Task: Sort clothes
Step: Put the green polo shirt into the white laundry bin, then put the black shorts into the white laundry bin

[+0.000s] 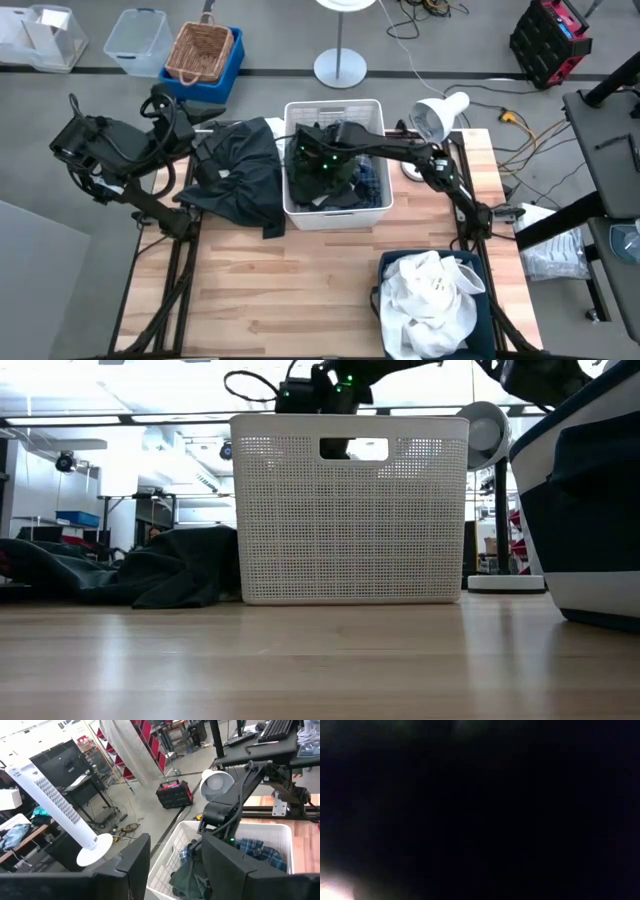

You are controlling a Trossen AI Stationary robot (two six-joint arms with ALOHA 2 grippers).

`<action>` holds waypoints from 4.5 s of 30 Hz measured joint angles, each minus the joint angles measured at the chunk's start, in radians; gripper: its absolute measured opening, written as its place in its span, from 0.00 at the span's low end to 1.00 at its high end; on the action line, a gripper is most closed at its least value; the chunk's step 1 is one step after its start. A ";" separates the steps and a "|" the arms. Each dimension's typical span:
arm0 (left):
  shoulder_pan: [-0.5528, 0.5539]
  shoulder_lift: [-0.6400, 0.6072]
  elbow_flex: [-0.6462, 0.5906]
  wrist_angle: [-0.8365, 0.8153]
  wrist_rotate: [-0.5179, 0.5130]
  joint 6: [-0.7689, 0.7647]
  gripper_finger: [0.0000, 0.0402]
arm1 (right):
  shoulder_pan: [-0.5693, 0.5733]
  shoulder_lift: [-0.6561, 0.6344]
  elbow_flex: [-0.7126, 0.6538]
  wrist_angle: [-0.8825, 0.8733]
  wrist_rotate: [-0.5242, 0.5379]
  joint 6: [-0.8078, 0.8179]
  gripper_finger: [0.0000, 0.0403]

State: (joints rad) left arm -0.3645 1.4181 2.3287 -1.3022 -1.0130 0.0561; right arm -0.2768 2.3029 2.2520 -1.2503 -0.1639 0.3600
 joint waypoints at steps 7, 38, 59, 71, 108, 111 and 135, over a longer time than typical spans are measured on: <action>0.000 0.000 0.000 -0.003 0.001 -0.006 0.39 | -0.018 0.073 0.000 0.002 -0.065 0.000 0.03; 0.000 0.000 -0.001 -0.097 0.002 -0.119 0.39 | -0.023 -0.255 0.021 0.009 -0.013 0.009 0.37; 0.131 -0.030 -0.375 -0.265 0.332 -0.571 0.39 | 0.095 -0.717 0.024 0.008 0.177 0.044 0.47; 0.449 -0.044 -0.967 -0.158 0.643 -0.935 0.39 | 0.136 -0.667 0.024 0.006 0.201 0.049 0.51; 0.800 -0.142 -1.523 0.521 0.951 -0.534 0.01 | 0.157 -0.613 0.023 -0.002 0.193 0.042 0.52; 0.768 -0.215 -1.386 0.351 0.910 -0.536 0.00 | 0.157 -0.613 0.023 -0.002 0.193 0.030 0.52; 0.441 -0.228 -0.525 0.186 0.723 -0.433 0.00 | 0.186 -0.413 0.023 0.553 0.233 -0.331 0.71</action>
State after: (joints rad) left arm 0.0764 1.1905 1.8041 -1.1157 -0.2897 -0.3766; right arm -0.0911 1.8899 2.2745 -0.6973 0.0695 0.0287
